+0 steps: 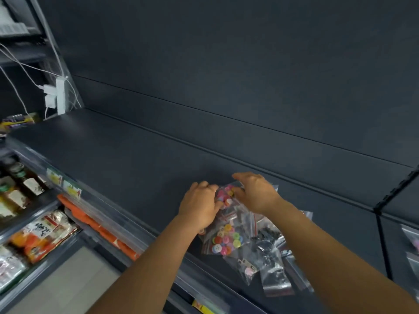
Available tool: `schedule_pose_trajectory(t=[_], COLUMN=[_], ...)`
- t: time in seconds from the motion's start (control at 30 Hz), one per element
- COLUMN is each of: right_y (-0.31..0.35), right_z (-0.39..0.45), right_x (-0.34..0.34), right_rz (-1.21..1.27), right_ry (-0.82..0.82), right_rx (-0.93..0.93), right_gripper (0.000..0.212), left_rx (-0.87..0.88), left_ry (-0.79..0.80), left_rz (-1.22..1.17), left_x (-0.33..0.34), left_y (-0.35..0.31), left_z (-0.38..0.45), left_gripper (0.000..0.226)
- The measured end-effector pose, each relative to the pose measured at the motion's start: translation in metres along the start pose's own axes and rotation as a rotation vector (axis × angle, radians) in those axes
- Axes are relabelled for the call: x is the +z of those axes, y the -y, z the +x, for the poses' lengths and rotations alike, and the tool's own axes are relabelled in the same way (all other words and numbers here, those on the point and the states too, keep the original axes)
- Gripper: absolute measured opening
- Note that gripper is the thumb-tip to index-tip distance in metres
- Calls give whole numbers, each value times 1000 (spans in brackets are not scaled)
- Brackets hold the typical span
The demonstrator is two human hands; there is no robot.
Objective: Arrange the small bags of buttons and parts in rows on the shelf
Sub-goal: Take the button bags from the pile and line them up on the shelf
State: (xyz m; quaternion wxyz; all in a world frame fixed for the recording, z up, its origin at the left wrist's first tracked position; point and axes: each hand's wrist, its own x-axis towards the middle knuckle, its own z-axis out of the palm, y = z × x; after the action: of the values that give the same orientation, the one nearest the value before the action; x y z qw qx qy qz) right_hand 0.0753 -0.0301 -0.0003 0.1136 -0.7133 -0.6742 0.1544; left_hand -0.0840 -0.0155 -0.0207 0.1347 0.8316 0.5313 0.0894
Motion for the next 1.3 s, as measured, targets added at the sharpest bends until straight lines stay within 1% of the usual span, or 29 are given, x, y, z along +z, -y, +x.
schedule_pose_trajectory(t=[0.1, 0.2, 0.23, 0.33, 0.43, 0.5, 0.57, 0.6, 0.67, 0.77, 0.9, 1.0, 1.07, 1.13, 1.23, 1.3], right_y=[-4, -5, -5, -3, -1, -1, -3, -4, -6, -6, -3, -1, -2, -4, -12, -21], right_z=[18, 29, 32, 38, 39, 35, 32, 30, 25, 16, 0, -17, -32, -50, -78, -98], right_x=[1, 2, 2, -1, -5, -8, -10, -11, -12, -17, -31, -44, -51, -59, -71, -79], right_rz=[-42, -96, -114, -155, -212, -227, -156, -87, 97, 315, 519, 596, 583, 585, 564, 574], right_ry=[67, 132, 146, 200, 218, 186, 131, 99, 18, -143, -307, -327, -292, -255, -251, -277], right_rx=[32, 55, 64, 67, 41, 17, -1, 1, 48, 106, 108, 118, 108, 102, 138, 171], right_gripper=[54, 54, 53, 44, 28, 23, 13, 9, 12, 13, 12, 9, 12, 18, 30, 38], left_rx=[-54, -129, -148, -164, -159, -173, -182, -184, -190, -186, -145, -119, -103, -60, 17, 76], left_ry=[-5, 3, 4, 0, -17, -28, -45, -50, -68, -114, -128, -142, -151, -138, -41, 37], left_rz=[-91, -188, -227, -295, -315, -374, -470, -532, -643, -788, -912, -1011, -1071, -1122, -1095, -1051], left_x=[1, 2, 3, 2, -1, -5, -10, -13, -17, -21, -30, -37, -41, -43, -39, -35], left_y=[0, 2, 3, 3, 2, 2, 2, 1, 1, -2, -13, -26, -38, -52, -74, -90], left_z=[7, 13, 15, 16, 15, 14, 13, 12, 11, 9, 7, 4, 1, -1, -5, -10], left_gripper=[53, 56, 52, 26, 15, 15, 18, 20, 22, 15, 6, 5, 4, 10, 18, 17])
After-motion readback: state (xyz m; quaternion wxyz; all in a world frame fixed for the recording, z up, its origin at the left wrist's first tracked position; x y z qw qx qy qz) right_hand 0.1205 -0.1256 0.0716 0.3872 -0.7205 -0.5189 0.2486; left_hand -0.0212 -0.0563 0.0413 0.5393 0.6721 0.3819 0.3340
